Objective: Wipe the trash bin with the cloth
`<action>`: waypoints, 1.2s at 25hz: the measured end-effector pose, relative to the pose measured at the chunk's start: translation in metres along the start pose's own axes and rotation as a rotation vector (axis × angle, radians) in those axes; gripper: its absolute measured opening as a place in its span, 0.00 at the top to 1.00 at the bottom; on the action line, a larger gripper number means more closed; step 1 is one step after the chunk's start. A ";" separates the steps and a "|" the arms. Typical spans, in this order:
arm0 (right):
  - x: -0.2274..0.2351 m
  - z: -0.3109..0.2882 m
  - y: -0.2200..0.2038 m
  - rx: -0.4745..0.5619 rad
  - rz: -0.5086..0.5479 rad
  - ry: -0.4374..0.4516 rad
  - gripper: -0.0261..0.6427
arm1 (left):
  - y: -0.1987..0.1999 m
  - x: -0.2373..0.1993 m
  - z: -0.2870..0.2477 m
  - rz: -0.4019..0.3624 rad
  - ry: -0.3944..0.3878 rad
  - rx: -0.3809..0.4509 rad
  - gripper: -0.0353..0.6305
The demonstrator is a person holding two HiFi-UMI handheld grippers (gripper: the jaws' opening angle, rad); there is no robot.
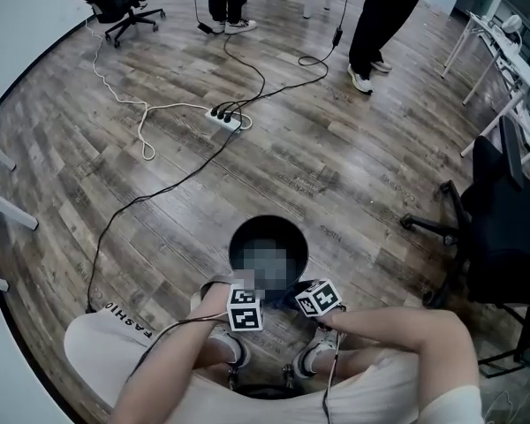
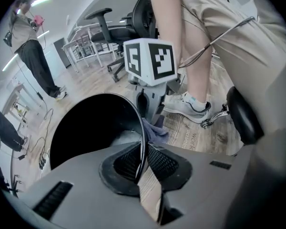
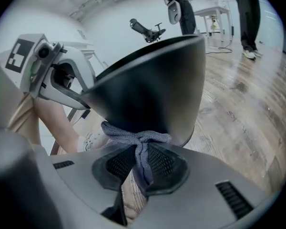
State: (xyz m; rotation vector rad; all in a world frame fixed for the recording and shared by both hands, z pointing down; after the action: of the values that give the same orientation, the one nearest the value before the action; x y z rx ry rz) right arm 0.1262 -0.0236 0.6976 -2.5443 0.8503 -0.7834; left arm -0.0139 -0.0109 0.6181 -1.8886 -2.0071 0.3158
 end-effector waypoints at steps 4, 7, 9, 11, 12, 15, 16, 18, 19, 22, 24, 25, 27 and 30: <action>0.002 -0.035 -0.025 0.064 -0.064 -0.041 0.85 | -0.001 0.001 -0.001 -0.004 0.001 0.005 0.86; 0.011 -0.062 -0.041 0.088 -0.060 -0.076 0.85 | 0.000 -0.001 -0.001 -0.019 0.022 0.023 0.87; 0.016 -0.075 -0.047 0.085 -0.064 -0.081 0.85 | 0.000 -0.001 0.001 -0.020 0.023 0.038 0.87; 0.021 -0.086 -0.050 0.064 -0.061 -0.082 0.85 | 0.000 -0.001 0.002 -0.013 0.010 0.042 0.87; 0.023 -0.091 -0.052 0.050 -0.062 -0.086 0.85 | -0.001 -0.002 0.002 -0.010 0.004 0.042 0.87; 0.030 -0.106 -0.059 0.011 -0.078 -0.115 0.85 | -0.001 -0.003 0.002 -0.006 -0.003 0.046 0.87; 0.031 -0.109 -0.061 0.003 -0.085 -0.125 0.85 | 0.000 -0.002 0.002 -0.006 -0.001 0.047 0.87; 0.032 -0.113 -0.061 -0.006 -0.107 -0.134 0.85 | 0.000 -0.002 0.002 -0.008 0.006 0.051 0.87; 0.032 -0.115 -0.061 -0.010 -0.124 -0.135 0.85 | -0.001 -0.002 0.003 -0.008 0.009 0.053 0.87; 0.030 -0.115 -0.058 -0.043 -0.170 -0.153 0.85 | -0.003 -0.001 0.003 -0.007 0.016 0.056 0.87; 0.025 -0.102 -0.056 -0.067 -0.247 -0.188 0.85 | -0.002 0.000 0.001 0.000 0.017 0.057 0.87; 0.022 -0.091 -0.054 -0.072 -0.308 -0.198 0.85 | -0.001 0.000 0.000 0.002 0.018 0.054 0.87; 0.013 -0.064 -0.045 -0.071 -0.402 -0.191 0.85 | -0.001 -0.002 -0.001 0.005 0.020 0.043 0.87; -0.004 -0.021 -0.028 -0.072 -0.402 -0.174 0.85 | -0.004 -0.002 -0.001 0.019 0.018 0.037 0.86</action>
State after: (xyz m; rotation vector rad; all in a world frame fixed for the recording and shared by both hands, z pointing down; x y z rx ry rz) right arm 0.1230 -0.0030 0.7255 -2.8393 0.3193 -0.6350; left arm -0.0168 -0.0131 0.6202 -1.8828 -1.9590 0.3368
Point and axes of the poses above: the fingertips, and each gripper's own axes: z backward along the fingers, x to its right, y out of its top, the point moved 9 cm from there along z, backward along the fingers
